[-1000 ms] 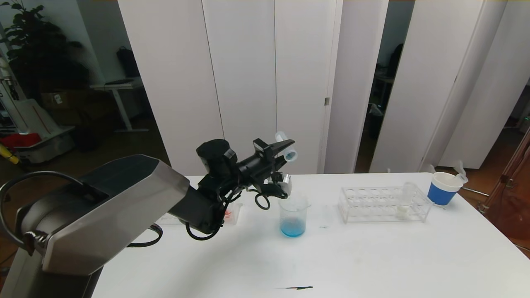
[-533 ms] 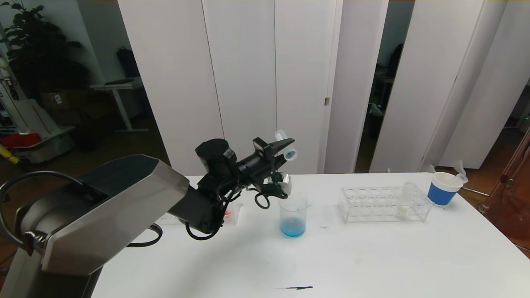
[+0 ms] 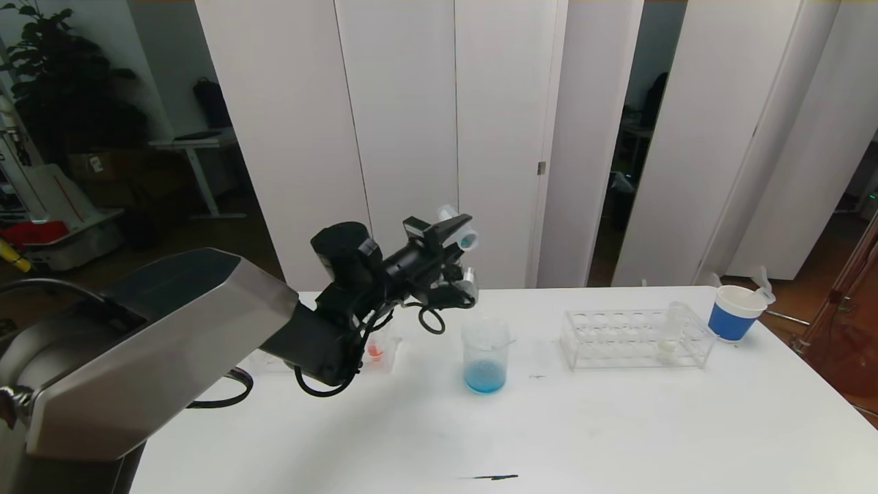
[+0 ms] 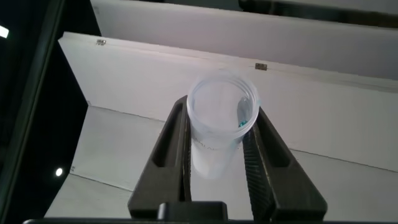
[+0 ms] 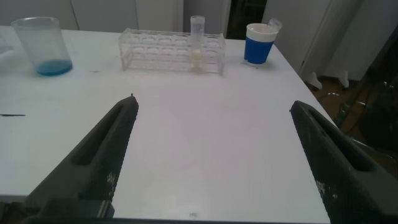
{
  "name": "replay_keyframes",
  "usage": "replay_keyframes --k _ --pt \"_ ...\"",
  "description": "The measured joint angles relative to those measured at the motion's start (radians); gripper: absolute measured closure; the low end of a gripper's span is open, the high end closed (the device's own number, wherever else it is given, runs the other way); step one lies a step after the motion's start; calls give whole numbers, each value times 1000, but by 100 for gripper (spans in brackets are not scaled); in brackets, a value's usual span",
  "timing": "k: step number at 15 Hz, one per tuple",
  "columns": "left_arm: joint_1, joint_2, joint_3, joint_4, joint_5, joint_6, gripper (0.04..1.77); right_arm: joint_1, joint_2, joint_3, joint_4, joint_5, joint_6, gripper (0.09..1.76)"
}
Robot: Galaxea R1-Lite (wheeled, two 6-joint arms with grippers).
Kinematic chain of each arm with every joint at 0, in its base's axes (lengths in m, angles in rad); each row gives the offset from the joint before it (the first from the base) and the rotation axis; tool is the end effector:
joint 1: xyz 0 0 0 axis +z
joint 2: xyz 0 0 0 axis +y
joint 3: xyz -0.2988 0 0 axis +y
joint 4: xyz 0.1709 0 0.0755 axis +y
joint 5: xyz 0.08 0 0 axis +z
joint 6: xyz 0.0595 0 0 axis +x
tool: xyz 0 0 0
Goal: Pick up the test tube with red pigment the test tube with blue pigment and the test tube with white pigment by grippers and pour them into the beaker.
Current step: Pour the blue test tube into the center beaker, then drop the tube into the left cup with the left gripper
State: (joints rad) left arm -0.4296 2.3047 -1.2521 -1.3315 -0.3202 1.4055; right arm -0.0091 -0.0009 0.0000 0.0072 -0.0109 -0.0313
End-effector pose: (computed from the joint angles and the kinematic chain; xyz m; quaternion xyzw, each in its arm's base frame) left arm 0.4300 -0.2176 0.1484 0.5898 -0.3403 -0.1870 0.7081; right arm 0.0115 -0.0008 0.0745 -0.0157 0.0033 -0.0099 0.9998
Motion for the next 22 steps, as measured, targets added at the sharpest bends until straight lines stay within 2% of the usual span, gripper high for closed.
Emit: replay_keyframes --k 3,4,7,9,11,15,17,20,22 --pt "0 -40 10 16 220 -126 124 0 0 0 0 0 0 10" --pt "0 -56 12 24 275 -167 124 0 0 0 1 0 0 10" --pt "0 -109 15 74 390 -318 124 0 0 0 0 0 0 10" --pt "1 -149 28 127 508 -422 124 0 0 0 0 0 0 10" --pt "5 -192 44 210 589 -543 124 0 0 0 0 0 0 10" --pt "52 -287 56 462 651 -851 124 0 0 0 0 0 0 10" --pt "95 -342 64 590 654 -953 124 0 0 0 1 0 0 10" --pt "169 -426 83 737 636 -1052 124 0 0 0 0 0 0 10" --pt "218 -479 99 838 547 -1103 124 0 0 0 0 0 0 10"
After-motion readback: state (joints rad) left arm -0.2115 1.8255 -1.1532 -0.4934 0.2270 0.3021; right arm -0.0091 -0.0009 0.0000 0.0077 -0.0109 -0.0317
